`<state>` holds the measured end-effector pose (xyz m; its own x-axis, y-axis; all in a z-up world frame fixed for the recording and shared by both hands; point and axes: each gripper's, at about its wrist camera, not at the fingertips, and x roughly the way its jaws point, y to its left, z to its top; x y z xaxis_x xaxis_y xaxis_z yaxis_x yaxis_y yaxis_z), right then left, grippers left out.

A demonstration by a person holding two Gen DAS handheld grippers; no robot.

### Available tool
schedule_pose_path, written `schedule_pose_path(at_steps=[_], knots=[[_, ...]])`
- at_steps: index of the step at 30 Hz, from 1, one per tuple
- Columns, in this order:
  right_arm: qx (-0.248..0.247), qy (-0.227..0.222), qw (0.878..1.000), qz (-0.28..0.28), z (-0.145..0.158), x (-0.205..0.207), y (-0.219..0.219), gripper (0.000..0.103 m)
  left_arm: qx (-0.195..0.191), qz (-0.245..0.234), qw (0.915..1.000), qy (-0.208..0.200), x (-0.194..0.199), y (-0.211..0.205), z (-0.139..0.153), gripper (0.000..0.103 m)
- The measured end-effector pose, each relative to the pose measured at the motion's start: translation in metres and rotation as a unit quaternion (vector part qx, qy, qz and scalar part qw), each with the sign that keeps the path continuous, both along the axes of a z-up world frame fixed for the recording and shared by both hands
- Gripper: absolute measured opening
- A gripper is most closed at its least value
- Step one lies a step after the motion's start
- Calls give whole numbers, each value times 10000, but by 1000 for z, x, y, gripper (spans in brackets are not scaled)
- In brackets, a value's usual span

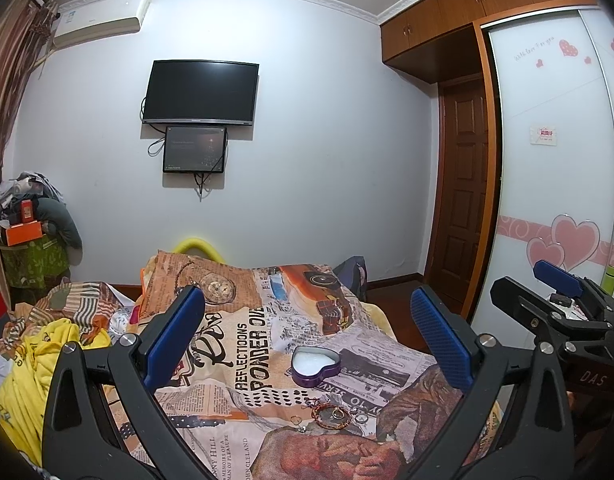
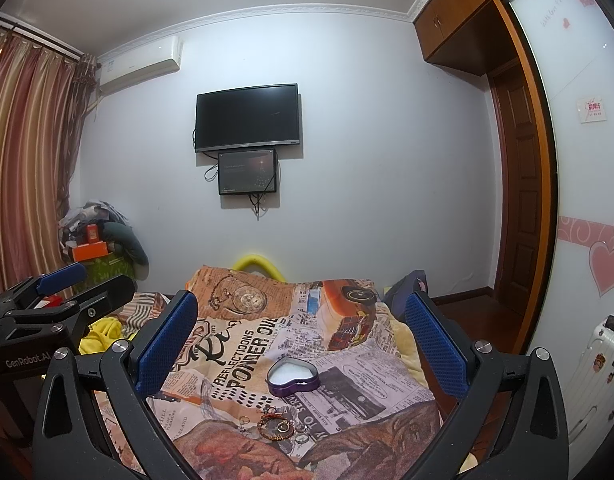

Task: Organize jewelry
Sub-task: 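Lower both tools toward the jewelry scattered beside the red bracelet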

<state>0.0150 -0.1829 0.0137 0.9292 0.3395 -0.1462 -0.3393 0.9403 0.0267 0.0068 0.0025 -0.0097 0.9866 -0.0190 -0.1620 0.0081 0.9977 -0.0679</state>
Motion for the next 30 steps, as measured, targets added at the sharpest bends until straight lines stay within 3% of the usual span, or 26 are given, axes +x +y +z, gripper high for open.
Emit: schedule_pose_path(at_steps=[14,27,30], knots=[[1,152,9999,-14,-5,9,0,103,-10,-16,9998,178,13,4,-6,103],[-224,978,9947,-242,-38,55,-7,103,-75,182,9924,1216,83,32,-51,103],[-383,1237,9911,-315,-50,69,-8,103,-68,163,9886,1494,102,39,-67,98]])
